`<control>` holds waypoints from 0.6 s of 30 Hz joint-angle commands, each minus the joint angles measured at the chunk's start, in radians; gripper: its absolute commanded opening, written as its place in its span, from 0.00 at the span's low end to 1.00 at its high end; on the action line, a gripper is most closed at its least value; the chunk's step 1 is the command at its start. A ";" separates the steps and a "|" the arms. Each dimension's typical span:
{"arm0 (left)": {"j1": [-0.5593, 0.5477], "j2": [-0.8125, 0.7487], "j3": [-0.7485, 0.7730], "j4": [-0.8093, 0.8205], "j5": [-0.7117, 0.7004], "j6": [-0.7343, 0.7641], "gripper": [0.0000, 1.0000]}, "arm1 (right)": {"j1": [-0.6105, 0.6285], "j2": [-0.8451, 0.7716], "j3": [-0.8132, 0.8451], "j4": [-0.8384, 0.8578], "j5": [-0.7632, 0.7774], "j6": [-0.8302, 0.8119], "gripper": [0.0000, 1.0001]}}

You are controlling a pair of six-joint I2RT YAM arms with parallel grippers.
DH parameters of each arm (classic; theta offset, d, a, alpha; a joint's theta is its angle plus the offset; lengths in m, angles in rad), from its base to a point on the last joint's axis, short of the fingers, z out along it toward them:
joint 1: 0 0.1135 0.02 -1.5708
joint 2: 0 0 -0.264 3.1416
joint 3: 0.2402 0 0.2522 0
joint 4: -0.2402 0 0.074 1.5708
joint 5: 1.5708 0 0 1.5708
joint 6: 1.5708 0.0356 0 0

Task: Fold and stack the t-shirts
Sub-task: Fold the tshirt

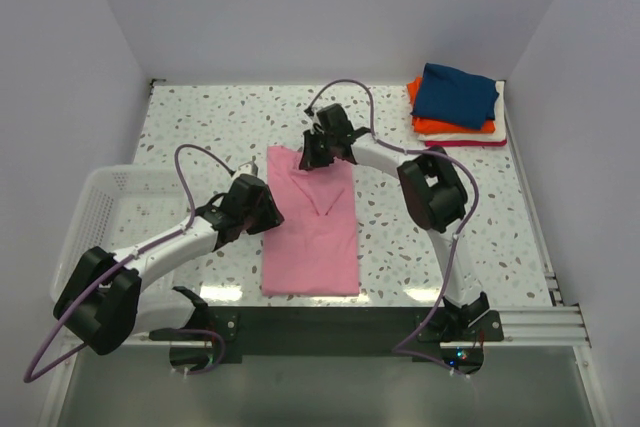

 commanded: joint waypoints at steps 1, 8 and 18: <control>0.011 0.002 -0.008 0.045 -0.001 0.024 0.48 | -0.001 -0.092 -0.085 0.088 0.054 0.045 0.00; 0.014 0.002 -0.012 0.044 -0.001 0.028 0.48 | -0.002 -0.204 -0.230 0.273 0.181 0.103 0.00; 0.020 -0.001 -0.019 0.050 0.002 0.034 0.48 | -0.004 -0.203 -0.225 0.313 0.247 0.119 0.00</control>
